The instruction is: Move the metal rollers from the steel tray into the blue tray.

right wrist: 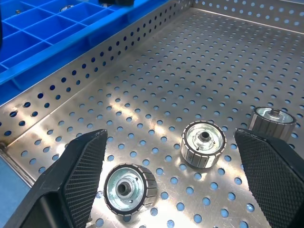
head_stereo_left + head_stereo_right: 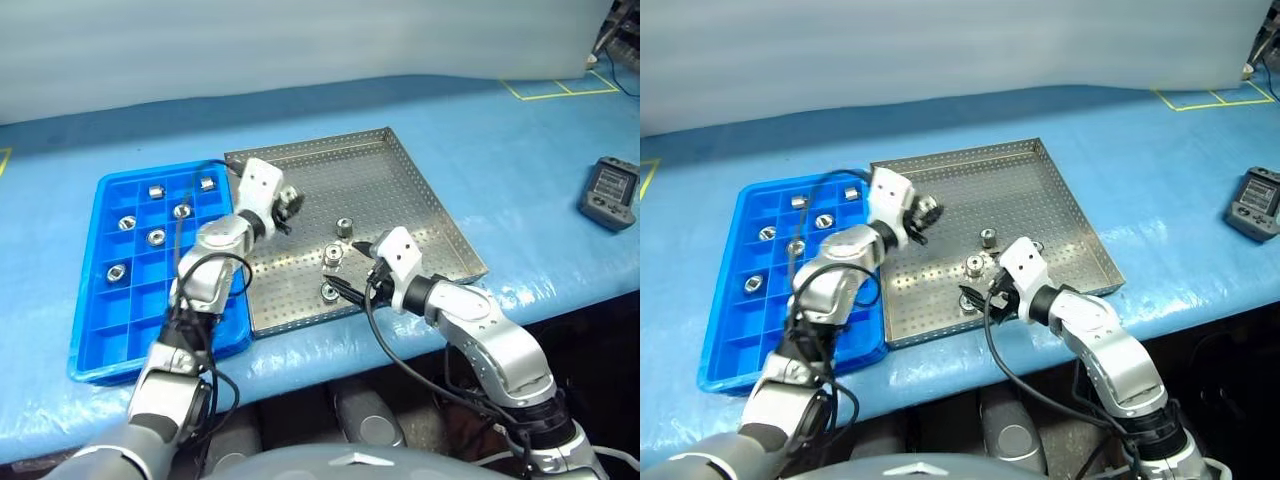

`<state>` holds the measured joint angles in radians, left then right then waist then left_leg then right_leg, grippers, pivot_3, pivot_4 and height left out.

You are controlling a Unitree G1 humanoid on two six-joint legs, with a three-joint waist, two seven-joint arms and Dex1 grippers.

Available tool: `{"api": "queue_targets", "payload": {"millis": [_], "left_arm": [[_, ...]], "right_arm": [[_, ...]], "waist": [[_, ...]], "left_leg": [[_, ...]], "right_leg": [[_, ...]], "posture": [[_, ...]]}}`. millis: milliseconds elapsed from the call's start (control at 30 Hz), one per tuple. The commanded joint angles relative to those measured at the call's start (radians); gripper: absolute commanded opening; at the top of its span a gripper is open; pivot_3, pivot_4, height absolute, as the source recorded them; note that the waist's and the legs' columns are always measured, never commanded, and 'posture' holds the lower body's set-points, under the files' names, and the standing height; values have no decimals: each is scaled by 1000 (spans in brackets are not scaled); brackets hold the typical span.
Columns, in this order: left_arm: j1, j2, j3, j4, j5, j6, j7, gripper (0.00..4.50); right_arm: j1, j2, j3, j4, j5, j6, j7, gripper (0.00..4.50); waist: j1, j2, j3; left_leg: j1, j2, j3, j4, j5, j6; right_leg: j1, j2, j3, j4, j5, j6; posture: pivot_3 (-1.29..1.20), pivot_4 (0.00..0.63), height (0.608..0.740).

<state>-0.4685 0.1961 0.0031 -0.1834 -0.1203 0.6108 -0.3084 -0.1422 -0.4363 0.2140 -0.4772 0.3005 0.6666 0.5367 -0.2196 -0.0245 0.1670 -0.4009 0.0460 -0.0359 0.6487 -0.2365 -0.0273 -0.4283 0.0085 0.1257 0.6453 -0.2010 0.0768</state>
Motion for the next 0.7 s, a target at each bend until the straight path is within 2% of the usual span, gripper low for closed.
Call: {"api": "queue_targets", "payload": {"millis": [33, 167, 367, 533, 700], "left_arm": [[92, 54, 77, -211, 23, 9, 52, 1680], [212, 60, 170, -368, -14, 91, 106, 1680], [384, 75, 210, -513, -27, 178, 124, 1680], [509, 79, 218, -574, -25, 227, 138, 1680], [586, 9, 222, -585, -25, 249, 189, 1680]], "right_arm": [[-32, 5, 20, -10, 9, -6, 27, 4500], [-62, 13, 56, 10, 8, -12, 58, 4500], [-116, 42, 119, 54, 0, -31, 101, 4500], [-145, 56, 142, 78, -2, -43, 130, 4500], [-150, 59, 149, 86, -5, -48, 143, 4500]], "waist": [[7, 0, 0], [39, 0, 0], [95, -1, 0], [121, -1, 0], [145, -1, 0]], "left_leg": [[1, 0, 0, 0, 0, 0], [0, 0, 0, 1, 0, 0], [0, 0, 0, 2, 0, 0], [0, 0, 0, 2, 0, 0], [0, 0, 0, 3, 0, 0]], "right_leg": [[0, 0, 0, 0, 0, 0], [0, 0, 0, 0, 0, 0], [1, -1, -1, -1, 0, 0], [1, -1, -1, 0, -3, -4], [1, -1, -1, -1, -3, -6]], "posture": [[-103, 150, 740], [-57, 150, 740], [3, 150, 740], [27, 150, 740], [37, 150, 740]]}}
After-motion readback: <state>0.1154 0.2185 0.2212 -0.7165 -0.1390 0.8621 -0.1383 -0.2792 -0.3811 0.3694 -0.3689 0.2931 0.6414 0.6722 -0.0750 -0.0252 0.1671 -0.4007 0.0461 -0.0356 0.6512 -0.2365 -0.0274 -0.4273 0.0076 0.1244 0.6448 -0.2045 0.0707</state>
